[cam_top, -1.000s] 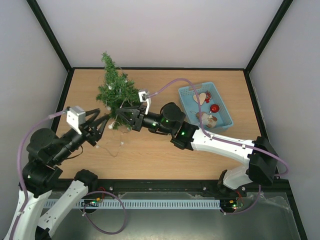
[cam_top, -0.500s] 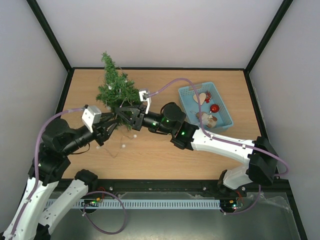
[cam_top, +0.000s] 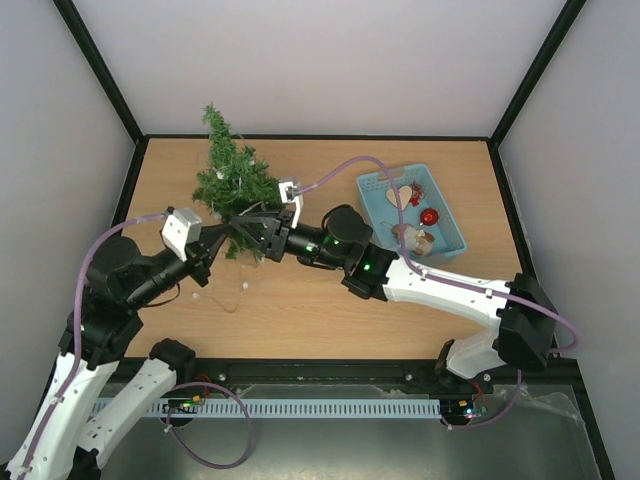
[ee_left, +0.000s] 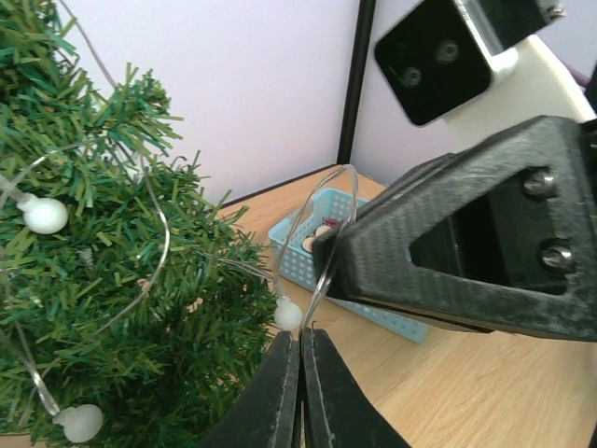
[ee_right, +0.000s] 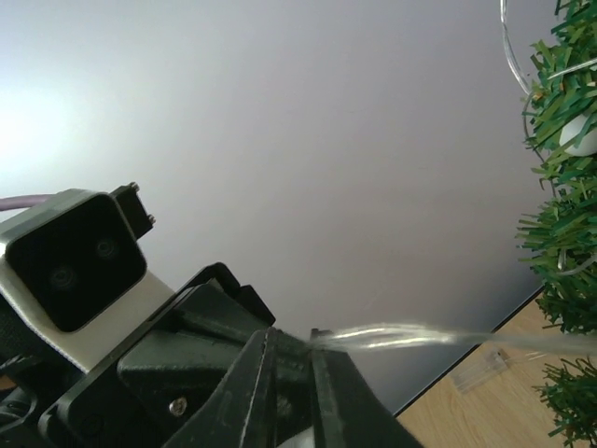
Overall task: Decorate the small christmas tree
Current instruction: Wrap the decoration item around the Christmas tree.
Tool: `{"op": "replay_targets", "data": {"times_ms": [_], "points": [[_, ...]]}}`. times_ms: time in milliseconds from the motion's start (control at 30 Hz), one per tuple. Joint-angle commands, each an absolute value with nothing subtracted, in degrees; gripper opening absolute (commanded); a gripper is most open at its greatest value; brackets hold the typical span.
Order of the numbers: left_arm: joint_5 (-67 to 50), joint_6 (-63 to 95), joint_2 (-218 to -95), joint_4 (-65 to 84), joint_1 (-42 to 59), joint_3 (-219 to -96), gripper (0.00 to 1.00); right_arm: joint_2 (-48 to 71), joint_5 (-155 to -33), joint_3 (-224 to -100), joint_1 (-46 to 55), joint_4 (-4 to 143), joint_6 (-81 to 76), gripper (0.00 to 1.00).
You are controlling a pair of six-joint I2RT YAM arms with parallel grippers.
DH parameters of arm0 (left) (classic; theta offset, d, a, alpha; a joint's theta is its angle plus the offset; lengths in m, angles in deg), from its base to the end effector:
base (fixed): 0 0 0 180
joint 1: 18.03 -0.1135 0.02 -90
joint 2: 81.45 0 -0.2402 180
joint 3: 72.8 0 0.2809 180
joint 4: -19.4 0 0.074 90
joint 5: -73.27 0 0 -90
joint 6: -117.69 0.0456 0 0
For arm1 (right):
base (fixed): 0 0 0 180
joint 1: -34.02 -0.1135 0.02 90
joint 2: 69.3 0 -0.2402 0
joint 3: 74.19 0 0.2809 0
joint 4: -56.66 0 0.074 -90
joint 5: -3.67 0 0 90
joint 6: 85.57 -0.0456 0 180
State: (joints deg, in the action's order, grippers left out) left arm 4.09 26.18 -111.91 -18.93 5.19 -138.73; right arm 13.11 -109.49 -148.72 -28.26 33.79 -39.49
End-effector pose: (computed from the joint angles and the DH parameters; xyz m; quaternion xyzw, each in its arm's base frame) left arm 0.1390 -0.0773 0.3924 0.2565 0.6764 -0.2730 0.6341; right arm 0.1602 0.3434 0.3431 -0.2524 0.5634 0.6949 0.3689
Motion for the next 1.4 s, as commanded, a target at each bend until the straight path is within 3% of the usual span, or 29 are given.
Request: {"op": "replay_targets", "data": {"times_ms": [0, 133, 367, 600, 967, 1367], "points": [[0.11, 25.36, -111.97, -17.92, 5.17, -139.26, 0.02, 9.37, -108.17, -146.63, -28.48, 33.47, -37.32, 0.15], [-5.45, 22.03, -112.56, -18.83, 5.17, -140.92, 0.02, 4.95, -105.76, -140.94, -28.58, 36.01, -33.45, 0.3], [-11.82, 14.02, -113.19, -19.83, 5.17, -142.55, 0.02, 1.5, -97.64, -127.89, -34.83, 32.75, -24.56, 0.37], [-12.94, 9.08, -115.12, -20.77, 5.17, -145.11, 0.02, 10.72, -83.15, -116.47, -42.53, 9.52, -20.33, 0.42], [-12.58, 7.41, -115.64, -21.08, 5.17, -146.62, 0.02, 42.49, -79.57, -122.12, -44.82, -19.43, -25.18, 0.42], [-12.36, 6.71, -115.61, -20.92, 5.17, -146.59, 0.02, 58.62, -74.29, -134.94, -45.61, -18.73, -22.39, 0.51]]}}
